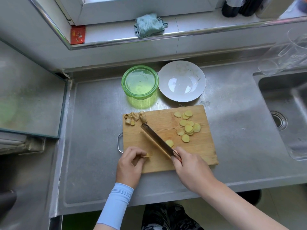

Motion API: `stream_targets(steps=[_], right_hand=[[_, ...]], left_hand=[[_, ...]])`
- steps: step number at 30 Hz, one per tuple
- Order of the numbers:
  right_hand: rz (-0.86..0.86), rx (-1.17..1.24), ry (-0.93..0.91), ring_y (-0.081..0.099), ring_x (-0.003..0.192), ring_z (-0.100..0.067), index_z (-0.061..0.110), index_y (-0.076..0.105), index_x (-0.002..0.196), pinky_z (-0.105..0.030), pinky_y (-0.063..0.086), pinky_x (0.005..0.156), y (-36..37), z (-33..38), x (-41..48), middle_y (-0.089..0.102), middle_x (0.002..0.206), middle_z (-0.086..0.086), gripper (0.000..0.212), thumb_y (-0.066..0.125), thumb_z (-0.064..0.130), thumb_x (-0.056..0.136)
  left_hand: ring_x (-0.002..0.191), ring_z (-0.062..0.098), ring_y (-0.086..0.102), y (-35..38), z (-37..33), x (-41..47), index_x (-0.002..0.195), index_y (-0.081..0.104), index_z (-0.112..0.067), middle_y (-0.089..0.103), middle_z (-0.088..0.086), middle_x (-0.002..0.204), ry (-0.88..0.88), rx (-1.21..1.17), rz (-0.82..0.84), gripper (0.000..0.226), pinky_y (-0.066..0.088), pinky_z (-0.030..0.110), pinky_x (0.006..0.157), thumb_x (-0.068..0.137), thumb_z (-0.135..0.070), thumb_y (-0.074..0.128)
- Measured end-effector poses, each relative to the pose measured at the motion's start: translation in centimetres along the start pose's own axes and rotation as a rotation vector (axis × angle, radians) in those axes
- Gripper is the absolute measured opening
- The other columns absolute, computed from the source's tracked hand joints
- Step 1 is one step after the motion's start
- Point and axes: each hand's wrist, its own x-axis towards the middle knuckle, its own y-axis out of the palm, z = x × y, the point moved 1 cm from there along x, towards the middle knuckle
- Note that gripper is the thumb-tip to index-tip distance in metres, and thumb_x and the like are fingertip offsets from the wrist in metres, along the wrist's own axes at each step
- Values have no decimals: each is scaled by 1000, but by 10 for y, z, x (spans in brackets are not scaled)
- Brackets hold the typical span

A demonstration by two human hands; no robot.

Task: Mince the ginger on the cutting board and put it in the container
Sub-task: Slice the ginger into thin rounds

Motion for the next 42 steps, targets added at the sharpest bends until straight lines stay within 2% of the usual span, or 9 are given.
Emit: stream_targets(steps=[4,8,13,16,19,27,30,34,42], right_hand=[[4,-6,-3,57,67,-22,32,49,100,-36,42,57,1,0,1,60,70,1,13,41,41,102],[-1,-8,-4,58,67,-22,32,51,105,-36,44,58,-1,1,2,61,70,2,15,40,41,102],[5,-18,2,57,69,-23,30,50,100,-36,42,59,-5,2,3,61,71,1,15,40,41,102],[16,-34,5,57,73,-26,30,49,100,-37,42,62,-7,4,4,61,74,1,15,40,41,102],[17,-30,10,58,74,-26,30,48,98,-37,43,63,-9,6,5,61,74,0,14,39,41,102],[10,-34,3,56,68,-23,30,45,92,-36,38,56,-4,8,4,58,70,3,15,39,40,102],[11,-21,9,56,69,-21,31,47,96,-35,37,57,-2,10,3,59,71,3,14,39,40,103],[43,14,33,56,71,-23,30,45,90,-37,40,60,1,12,0,59,71,2,15,41,39,102],[56,54,49,57,71,-20,27,51,95,-36,43,60,4,13,4,60,72,1,16,42,39,102]], left_hand=[[91,12,70,2,-10,-1,83,68,-16,74,-7,93,-245,-264,-35,27,56,27,87,78,10,74],[89,12,70,1,-17,1,87,70,-19,73,-5,89,-259,-275,-71,28,56,24,85,77,6,77],[84,9,61,-2,-12,19,85,76,-13,67,-4,91,245,153,-36,28,51,19,75,73,13,76],[82,12,51,5,-2,30,88,78,-14,61,-1,87,360,320,67,26,42,15,74,73,7,80],[79,11,45,12,-1,32,90,78,-15,56,-2,79,347,357,109,23,36,12,72,73,-1,83],[70,13,55,15,-10,31,76,65,-14,62,-6,74,175,297,-51,23,45,23,66,71,-7,86],[72,16,59,19,-14,24,83,70,-12,66,-3,78,166,303,-71,16,49,28,68,74,-5,82],[81,8,62,12,-11,18,96,75,-13,72,-6,89,183,239,-44,22,48,15,78,79,1,76],[83,13,64,16,1,20,83,76,-13,62,-3,96,125,60,-108,13,54,24,70,74,-9,85]])
